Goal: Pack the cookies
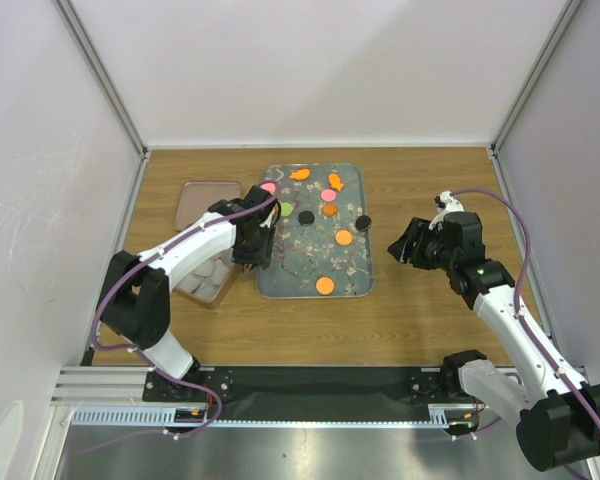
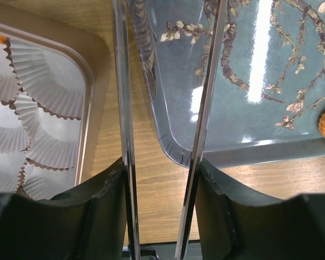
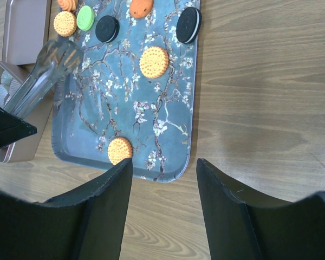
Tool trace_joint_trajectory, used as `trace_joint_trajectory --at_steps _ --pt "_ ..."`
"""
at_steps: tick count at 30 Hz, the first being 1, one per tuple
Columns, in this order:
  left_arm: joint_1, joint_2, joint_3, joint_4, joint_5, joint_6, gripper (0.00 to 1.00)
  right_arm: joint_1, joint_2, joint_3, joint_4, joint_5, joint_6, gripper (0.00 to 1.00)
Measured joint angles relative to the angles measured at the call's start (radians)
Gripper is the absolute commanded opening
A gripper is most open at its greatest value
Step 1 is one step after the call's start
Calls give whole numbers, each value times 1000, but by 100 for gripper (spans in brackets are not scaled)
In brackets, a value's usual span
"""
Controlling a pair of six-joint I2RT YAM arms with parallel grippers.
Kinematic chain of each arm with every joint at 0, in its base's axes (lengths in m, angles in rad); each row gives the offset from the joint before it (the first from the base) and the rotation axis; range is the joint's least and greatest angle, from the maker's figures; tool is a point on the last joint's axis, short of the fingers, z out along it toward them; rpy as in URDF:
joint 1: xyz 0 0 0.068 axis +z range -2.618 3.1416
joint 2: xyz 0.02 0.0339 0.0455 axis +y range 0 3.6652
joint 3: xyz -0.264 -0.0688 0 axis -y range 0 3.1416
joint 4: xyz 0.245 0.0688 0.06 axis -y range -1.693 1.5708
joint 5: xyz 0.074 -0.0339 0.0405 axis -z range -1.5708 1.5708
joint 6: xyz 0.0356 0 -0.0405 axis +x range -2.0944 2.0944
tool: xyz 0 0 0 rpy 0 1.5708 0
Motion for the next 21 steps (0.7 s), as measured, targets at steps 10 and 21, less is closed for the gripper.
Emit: trace_joint_trajectory --at_steps 10,21 --pt "0 4 -12 -1 18 7 45 0 0 0 0 0 0 57" --pt "-1 -9 -14 -4 36 24 38 0 0 0 0 0 0 57"
